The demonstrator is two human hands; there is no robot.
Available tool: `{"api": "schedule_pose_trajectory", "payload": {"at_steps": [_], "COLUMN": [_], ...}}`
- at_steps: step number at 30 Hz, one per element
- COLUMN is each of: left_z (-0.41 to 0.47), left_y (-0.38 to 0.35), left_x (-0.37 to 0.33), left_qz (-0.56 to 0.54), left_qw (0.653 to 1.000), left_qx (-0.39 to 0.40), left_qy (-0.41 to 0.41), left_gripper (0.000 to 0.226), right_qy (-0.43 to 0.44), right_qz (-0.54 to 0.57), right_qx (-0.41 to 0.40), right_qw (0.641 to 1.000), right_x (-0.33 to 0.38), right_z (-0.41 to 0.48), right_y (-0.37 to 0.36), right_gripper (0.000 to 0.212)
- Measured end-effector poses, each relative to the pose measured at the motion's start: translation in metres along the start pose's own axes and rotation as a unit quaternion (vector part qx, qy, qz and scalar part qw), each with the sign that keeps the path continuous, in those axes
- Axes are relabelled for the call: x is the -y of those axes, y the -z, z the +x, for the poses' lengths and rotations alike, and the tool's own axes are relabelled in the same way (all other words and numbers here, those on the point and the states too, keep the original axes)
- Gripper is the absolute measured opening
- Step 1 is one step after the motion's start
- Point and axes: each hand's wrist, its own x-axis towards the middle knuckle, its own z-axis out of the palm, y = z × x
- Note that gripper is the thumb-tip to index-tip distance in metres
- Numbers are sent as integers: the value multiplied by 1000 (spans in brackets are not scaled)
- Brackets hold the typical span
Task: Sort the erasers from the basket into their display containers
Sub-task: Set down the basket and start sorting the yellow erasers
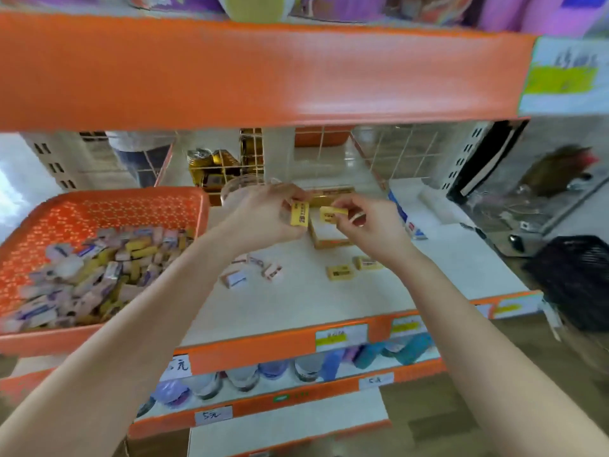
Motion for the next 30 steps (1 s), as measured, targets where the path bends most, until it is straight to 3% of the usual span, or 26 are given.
{"api": "schedule_pose_trajectory", "payload": {"at_steps": [4, 9, 13, 18, 23, 30], "left_z": [20, 12, 4, 0, -12, -44], "left_y": [-39, -82, -110, -121, -116, -87], "left_x": [-17, -19, -22, -22, -27, -28], "left_qz": [-12, -63, -69, -104, -128, -104], "left_qw": [999, 993, 992, 982, 978, 974], "left_qx": [45, 83, 53, 43, 63, -46], "left_qy": [10, 55, 91, 150, 155, 196], "left_gripper": [43, 41, 44, 46, 40, 31], "right_qy": [-68, -84, -74, -17, 55, 132], "right_qz": [-34, -57, -58, -109, -164, -93], "right_qx": [32, 115, 138, 156, 210, 181], "right_qw": [997, 988, 986, 982, 962, 970], "right_x": [-50, -87, -95, -99, -95, -51], "right_z": [-4, -12, -11, -6, -3, 15], "right_y": [30, 33, 25, 19, 18, 8], "right_gripper": [16, 18, 18, 21, 24, 21]}}
